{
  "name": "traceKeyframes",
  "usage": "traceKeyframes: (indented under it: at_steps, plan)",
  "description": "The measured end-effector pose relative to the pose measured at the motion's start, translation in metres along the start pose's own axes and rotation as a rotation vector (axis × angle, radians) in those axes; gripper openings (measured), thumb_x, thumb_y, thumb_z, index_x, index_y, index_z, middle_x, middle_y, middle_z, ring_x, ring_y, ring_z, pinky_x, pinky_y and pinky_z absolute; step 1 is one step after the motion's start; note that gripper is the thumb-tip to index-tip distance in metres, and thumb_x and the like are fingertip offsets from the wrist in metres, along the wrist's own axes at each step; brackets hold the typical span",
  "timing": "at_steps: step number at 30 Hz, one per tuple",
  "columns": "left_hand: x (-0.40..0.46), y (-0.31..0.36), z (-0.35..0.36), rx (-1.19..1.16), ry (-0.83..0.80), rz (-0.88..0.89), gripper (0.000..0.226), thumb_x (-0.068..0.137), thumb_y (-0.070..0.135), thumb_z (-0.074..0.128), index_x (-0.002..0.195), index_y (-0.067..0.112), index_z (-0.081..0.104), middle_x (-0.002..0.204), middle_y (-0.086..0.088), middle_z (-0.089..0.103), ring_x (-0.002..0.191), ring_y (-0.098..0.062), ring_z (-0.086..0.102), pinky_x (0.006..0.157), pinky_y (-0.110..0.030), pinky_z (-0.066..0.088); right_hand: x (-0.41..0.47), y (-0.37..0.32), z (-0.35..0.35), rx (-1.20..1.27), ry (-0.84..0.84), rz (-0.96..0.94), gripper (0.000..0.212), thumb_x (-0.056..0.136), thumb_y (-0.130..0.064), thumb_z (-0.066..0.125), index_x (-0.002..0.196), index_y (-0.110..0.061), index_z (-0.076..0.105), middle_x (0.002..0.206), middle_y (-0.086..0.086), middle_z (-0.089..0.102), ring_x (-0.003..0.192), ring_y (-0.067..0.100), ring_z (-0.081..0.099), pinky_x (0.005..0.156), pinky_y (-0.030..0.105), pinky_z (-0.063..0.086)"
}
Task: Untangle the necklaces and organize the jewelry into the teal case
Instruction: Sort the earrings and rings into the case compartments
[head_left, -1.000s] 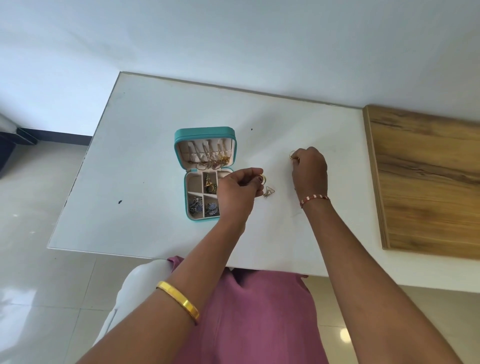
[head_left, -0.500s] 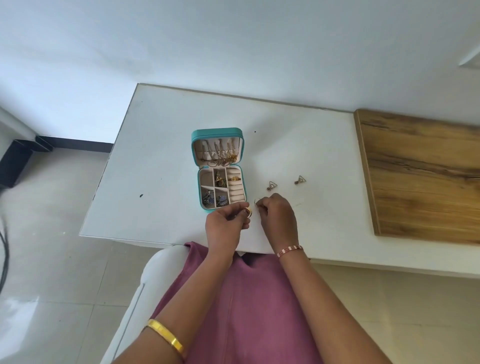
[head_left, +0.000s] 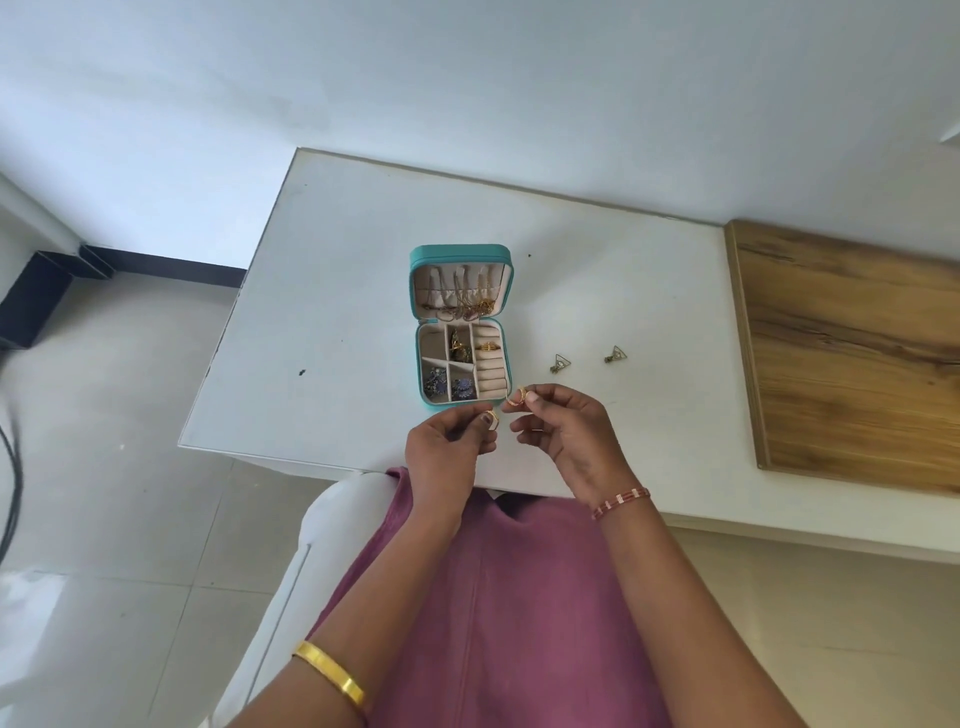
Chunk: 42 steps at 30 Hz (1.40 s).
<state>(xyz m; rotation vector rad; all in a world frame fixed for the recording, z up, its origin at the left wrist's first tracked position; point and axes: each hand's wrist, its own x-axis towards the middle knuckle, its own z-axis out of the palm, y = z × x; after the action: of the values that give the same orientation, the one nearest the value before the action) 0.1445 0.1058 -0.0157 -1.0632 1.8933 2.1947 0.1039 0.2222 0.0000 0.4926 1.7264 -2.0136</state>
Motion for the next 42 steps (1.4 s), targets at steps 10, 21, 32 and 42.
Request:
traceKeyframes:
  at_steps: [10, 21, 32, 42]
  plan:
    - [0.019, 0.013, -0.02, 0.17, 0.122, 0.222, 0.026, 0.084, 0.01, 0.064, 0.079, 0.036, 0.066, 0.092, -0.001, 0.069, 0.071, -0.011, 0.06, 0.074, -0.02, 0.047, 0.042, -0.028, 0.017, -0.874, 0.023, -0.294, 0.009, 0.086, -0.011, 0.06, 0.088, -0.006, 0.068, 0.077, 0.0, 0.06, 0.068, 0.012, 0.052, 0.066, 0.02, 0.04]
    - [0.027, 0.001, -0.026, 0.157, 0.129, 0.251, 0.023, 0.084, 0.006, 0.064, 0.083, 0.029, 0.068, 0.102, 0.015, 0.063, 0.066, 0.011, 0.057, 0.067, -0.003, 0.041, 0.066, -0.039, 0.029, -1.233, -0.126, -0.348, 0.012, 0.088, -0.008, 0.057, 0.086, -0.002, 0.067, 0.063, -0.017, 0.041, 0.058, -0.002, 0.038, 0.053, 0.005, 0.026]
    - [0.03, -0.003, -0.027, 0.17, 0.116, 0.264, 0.02, 0.084, 0.005, 0.063, 0.088, 0.024, 0.071, 0.104, 0.015, 0.062, 0.081, -0.006, 0.062, 0.069, -0.005, 0.043, 0.083, -0.053, 0.038, -1.386, -0.221, -0.292, 0.012, 0.084, -0.008, 0.063, 0.092, -0.003, 0.07, 0.098, 0.01, 0.065, 0.088, 0.019, 0.055, 0.073, 0.02, 0.034]
    - [0.03, -0.003, -0.028, 0.181, 0.12, 0.275, 0.019, 0.084, 0.004, 0.064, 0.089, 0.021, 0.072, 0.104, 0.013, 0.062, 0.078, -0.005, 0.062, 0.069, -0.005, 0.043, 0.086, -0.039, 0.032, -1.241, -0.09, -0.358, 0.003, 0.079, -0.004, 0.067, 0.08, -0.001, 0.068, 0.085, 0.011, 0.069, 0.065, 0.01, 0.052, 0.056, 0.009, 0.033]
